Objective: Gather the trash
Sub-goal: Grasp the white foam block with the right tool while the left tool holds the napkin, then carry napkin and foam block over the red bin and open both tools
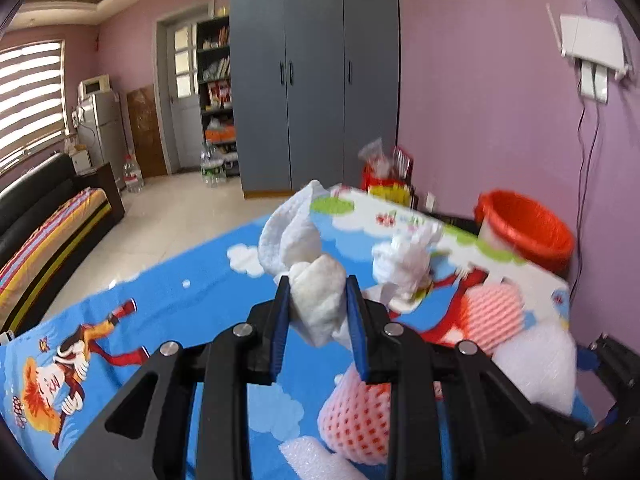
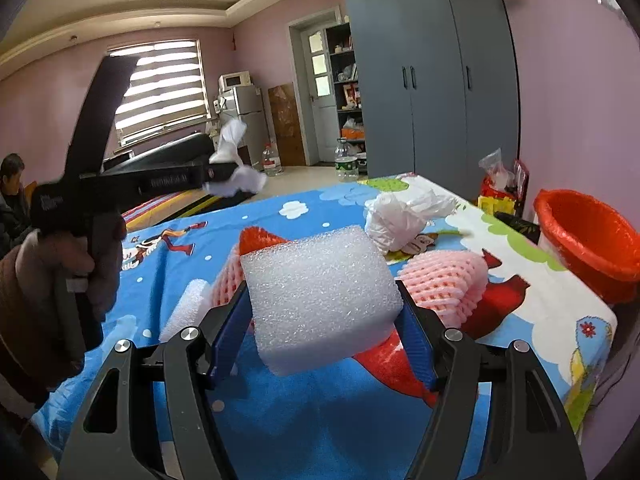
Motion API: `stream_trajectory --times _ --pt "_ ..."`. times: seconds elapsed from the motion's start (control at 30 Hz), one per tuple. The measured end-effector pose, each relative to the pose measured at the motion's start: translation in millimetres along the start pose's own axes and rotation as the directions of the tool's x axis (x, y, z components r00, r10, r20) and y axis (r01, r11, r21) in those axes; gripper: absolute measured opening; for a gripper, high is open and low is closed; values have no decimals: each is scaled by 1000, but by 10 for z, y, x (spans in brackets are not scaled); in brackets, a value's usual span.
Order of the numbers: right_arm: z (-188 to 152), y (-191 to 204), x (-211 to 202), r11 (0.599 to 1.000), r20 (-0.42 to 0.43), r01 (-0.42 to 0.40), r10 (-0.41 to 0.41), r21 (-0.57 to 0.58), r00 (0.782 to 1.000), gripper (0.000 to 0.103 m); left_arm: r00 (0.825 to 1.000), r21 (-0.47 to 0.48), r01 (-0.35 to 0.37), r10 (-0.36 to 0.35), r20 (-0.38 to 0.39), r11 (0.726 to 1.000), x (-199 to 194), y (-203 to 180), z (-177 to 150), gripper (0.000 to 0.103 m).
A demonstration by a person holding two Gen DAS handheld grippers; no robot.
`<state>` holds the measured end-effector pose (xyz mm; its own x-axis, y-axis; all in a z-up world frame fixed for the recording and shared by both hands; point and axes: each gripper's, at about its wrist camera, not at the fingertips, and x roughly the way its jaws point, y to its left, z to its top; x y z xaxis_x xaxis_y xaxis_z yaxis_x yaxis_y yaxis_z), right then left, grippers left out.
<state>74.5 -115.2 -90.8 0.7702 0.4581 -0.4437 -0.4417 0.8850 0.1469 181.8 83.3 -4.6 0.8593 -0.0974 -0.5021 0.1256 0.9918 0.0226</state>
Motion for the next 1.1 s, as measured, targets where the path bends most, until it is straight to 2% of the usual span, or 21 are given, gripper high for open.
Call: stream_trajectory --times 0.23,0.7,0.93,1.1 --pt "53 -2 -164 1000 33 20 -20 -4 999 66 997 37 27 -30 74 999 -338 -193 202 27" --pt "100 -233 -509 996 103 73 -77 42 992 66 994 105 36 -46 98 994 -732 -703 -6 27" --pt "172 -459 -719 986 144 145 -155 81 977 66 992 129 55 -68 103 990 -779 -1018 -68 27" --pt "204 -653 -812 972 142 212 -225 100 964 66 992 156 71 -86 90 985 -735 -1234 -100 28"
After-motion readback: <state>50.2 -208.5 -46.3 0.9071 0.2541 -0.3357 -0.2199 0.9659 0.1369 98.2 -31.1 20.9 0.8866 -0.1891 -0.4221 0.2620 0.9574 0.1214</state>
